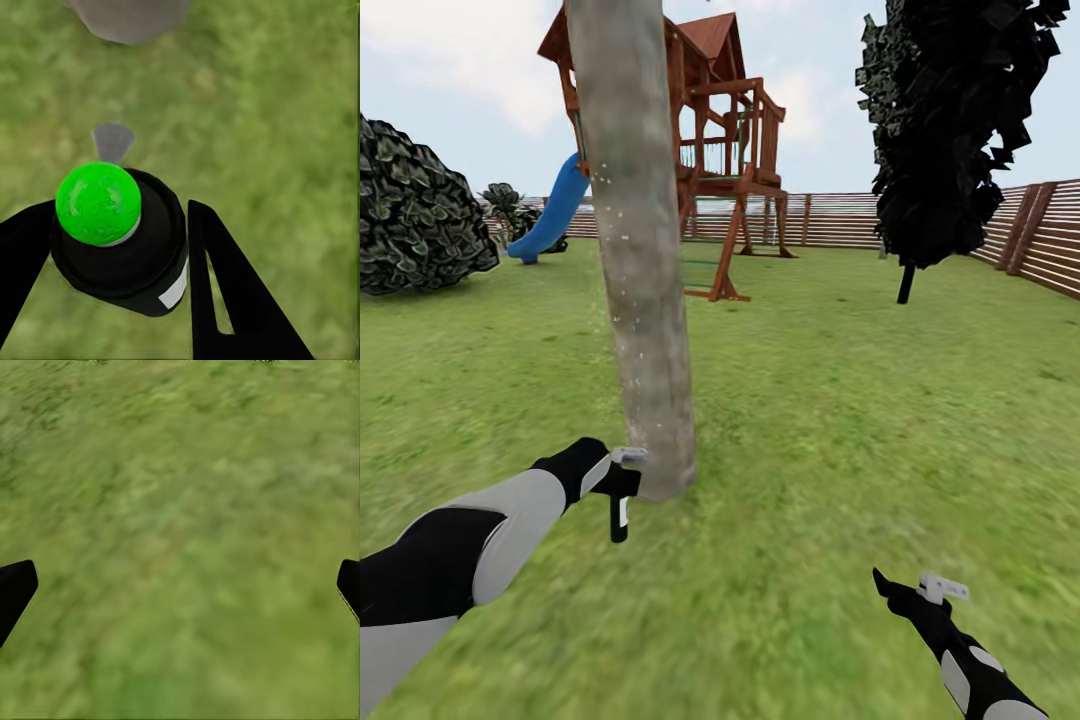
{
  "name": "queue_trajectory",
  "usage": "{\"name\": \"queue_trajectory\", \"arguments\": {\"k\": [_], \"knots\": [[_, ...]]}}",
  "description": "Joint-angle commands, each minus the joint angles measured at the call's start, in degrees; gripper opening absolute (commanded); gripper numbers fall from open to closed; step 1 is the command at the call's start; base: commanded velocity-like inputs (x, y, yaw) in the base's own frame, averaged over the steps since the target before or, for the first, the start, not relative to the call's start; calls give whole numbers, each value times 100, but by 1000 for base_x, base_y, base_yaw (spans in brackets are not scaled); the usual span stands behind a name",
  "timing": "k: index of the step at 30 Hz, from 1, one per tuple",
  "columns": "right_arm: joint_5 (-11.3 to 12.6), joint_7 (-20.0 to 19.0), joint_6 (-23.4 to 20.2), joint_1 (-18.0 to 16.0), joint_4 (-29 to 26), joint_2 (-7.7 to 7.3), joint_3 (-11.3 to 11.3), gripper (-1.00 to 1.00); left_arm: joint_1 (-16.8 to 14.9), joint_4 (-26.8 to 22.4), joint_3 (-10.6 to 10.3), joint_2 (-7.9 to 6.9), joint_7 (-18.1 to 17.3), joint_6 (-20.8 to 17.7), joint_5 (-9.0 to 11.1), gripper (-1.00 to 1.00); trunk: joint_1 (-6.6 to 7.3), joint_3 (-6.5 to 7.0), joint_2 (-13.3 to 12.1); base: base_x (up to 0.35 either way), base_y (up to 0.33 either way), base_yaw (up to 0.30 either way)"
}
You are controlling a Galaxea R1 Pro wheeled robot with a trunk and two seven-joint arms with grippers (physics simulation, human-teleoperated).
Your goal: In the garden, pick up the pesticide atomizer on the floor and spray pesticide onto both trees until each tree trunk is fully covered.
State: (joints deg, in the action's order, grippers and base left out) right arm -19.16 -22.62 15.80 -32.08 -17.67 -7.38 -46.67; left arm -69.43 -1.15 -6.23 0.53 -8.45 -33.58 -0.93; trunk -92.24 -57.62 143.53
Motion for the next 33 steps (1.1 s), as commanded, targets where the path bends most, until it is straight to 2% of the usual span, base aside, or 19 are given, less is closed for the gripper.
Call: {"name": "queue_trajectory", "arguments": {"k": [1,7,20,25,28,29,31,33], "knots": [[0,-1,1,0,0,0,0,100,0,0,-1,0,1,9,7,-100,0,0,0,187,-222,26],[0,3,1,0,0,0,0,100,0,0,-1,0,1,18,20,-100,0,0,0,170,-253,101],[0,3,1,0,0,0,0,100,7,0,-1,6,1,18,23,-100,0,0,0,7,-304,257],[0,3,2,0,0,0,0,100,6,-9,-1,9,1,18,17,-100,0,0,0,0,-221,56],[0,1,1,0,0,-6,0,100,2,-337,6,9,20,-34,6,-100,0,0,0,0,-18,-67],[0,-3,0,0,0,-8,0,100,1,-659,7,14,24,-225,1,-100,0,0,0,0,-3,-154],[0,-3,1,0,1,-4,0,100,-6,-1500,8,12,27,-1138,-10,-100,0,0,0,0,-1,-54],[0,2,2,0,5,-1,0,100,-8,-2245,8,10,27,-1845,-23,-100,0,0,0,0,0,-18]]}}
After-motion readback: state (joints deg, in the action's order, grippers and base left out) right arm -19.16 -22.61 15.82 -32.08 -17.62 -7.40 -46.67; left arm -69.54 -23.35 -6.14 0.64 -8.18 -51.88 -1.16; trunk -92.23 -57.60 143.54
